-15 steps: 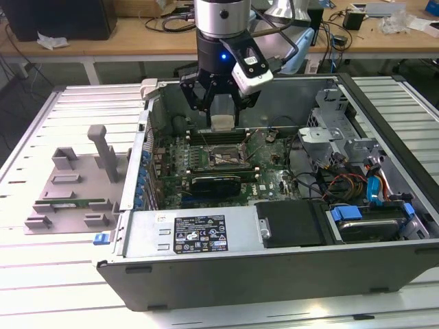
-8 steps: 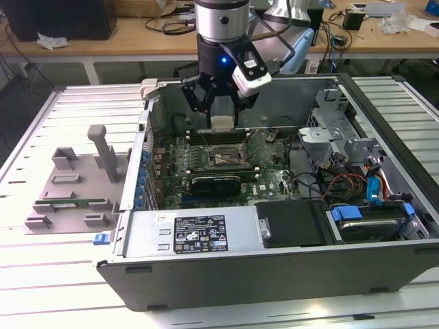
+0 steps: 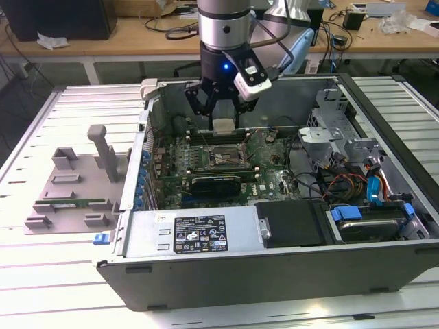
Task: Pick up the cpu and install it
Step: 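Pick up the cpu and move it towards the insertion slot, then place the cpu into insertion slot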
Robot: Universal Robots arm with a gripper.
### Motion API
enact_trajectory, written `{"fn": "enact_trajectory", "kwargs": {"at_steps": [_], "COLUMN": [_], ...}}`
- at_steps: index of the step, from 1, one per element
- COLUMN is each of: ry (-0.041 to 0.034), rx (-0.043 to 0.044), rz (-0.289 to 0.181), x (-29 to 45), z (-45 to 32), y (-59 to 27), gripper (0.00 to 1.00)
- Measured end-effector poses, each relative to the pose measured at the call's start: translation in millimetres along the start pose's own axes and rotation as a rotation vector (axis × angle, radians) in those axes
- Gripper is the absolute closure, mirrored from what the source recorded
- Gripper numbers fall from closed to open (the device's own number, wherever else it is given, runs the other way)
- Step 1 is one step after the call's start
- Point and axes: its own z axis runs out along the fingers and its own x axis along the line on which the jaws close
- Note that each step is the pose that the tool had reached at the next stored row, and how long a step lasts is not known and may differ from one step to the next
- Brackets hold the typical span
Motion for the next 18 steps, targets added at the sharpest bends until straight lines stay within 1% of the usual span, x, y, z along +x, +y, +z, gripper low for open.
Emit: {"fn": "enact_trajectory", "kwargs": {"at_steps": [4,6,18], "ry": [0.0000,0.0002,0.0001], "rx": [0.0000,0.0008,0.0008], "rz": [0.000,0.000,0.000], "x": [-0.7,-1.2,-1.2], "z": [4.3,7.7,8.3], "y": [3.1,7.3,8.1], "gripper": [0.45,0.45,0.45]}}
